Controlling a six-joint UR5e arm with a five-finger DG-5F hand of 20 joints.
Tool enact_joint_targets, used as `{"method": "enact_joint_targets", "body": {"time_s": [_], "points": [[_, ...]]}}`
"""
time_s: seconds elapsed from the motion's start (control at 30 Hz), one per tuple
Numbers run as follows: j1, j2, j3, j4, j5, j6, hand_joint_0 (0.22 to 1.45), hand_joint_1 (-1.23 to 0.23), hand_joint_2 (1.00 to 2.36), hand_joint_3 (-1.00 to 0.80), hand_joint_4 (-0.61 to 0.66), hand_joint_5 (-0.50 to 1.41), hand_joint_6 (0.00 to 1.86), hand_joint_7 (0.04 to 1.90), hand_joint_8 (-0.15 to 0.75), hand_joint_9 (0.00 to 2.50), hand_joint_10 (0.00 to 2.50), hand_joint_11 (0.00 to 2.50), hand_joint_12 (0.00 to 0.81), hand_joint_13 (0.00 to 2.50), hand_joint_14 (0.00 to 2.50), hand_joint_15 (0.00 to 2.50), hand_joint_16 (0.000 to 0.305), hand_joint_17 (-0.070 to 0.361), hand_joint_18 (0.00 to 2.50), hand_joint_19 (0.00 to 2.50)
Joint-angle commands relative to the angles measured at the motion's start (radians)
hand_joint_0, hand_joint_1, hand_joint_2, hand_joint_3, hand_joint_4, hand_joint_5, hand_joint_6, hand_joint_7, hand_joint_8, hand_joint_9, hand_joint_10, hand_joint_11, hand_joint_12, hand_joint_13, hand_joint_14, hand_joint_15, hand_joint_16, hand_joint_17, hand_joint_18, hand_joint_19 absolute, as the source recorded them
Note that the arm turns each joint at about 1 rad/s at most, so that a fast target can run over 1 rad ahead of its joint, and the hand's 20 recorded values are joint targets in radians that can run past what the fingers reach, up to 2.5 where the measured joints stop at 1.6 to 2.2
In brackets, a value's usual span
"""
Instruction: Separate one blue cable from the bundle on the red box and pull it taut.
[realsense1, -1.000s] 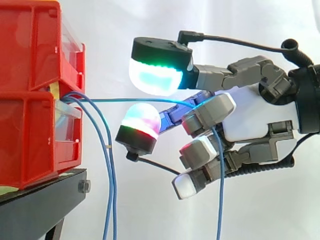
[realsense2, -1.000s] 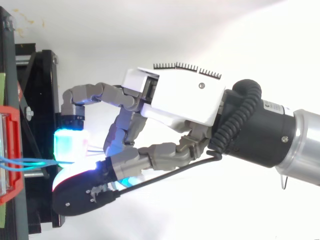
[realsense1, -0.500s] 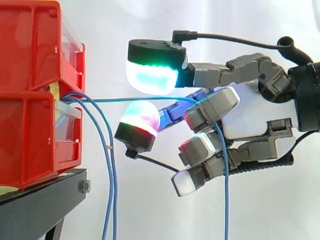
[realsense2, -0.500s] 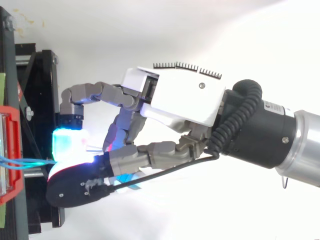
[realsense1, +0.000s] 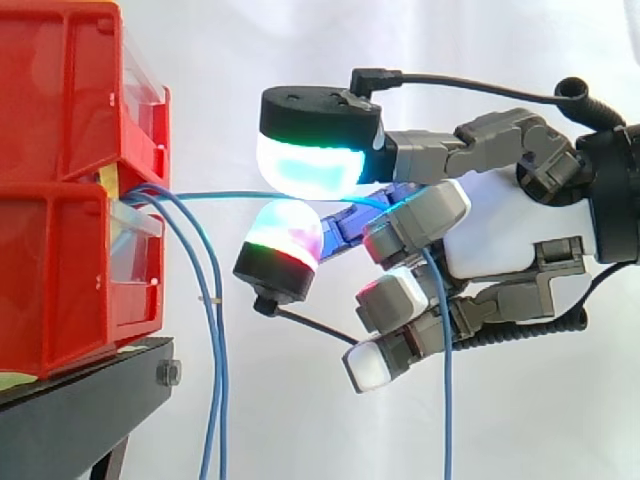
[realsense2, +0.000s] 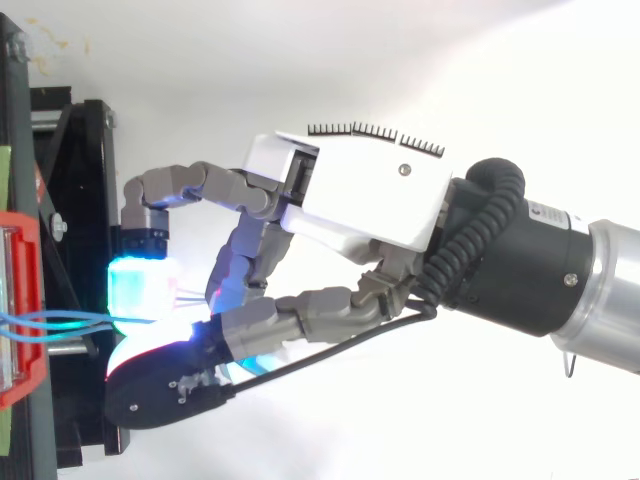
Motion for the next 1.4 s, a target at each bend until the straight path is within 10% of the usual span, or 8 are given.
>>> {"method": "enact_joint_targets", "body": {"time_s": [0.0, 1.37], "points": [[0.0, 0.0, 0.0, 0.0, 0.006, 0.0, 0.63, -0.83, 1.01, -0.35, 0.23, -0.11, 0.59, 1.38, 0.326, 1.55, 0.02, 1.44, 0.46, 1.33, 0.02, 0.78, 0.056, 0.126, 0.89, 0.58], [0.0, 0.0, 0.001, 0.0, 0.006, 0.003, 0.59, -0.62, 1.01, -0.33, 0.22, -0.1, 0.59, 1.36, 0.346, 1.59, 0.02, 1.33, 0.475, 1.32, 0.02, 0.76, 0.058, 0.132, 0.89, 0.6]]}}
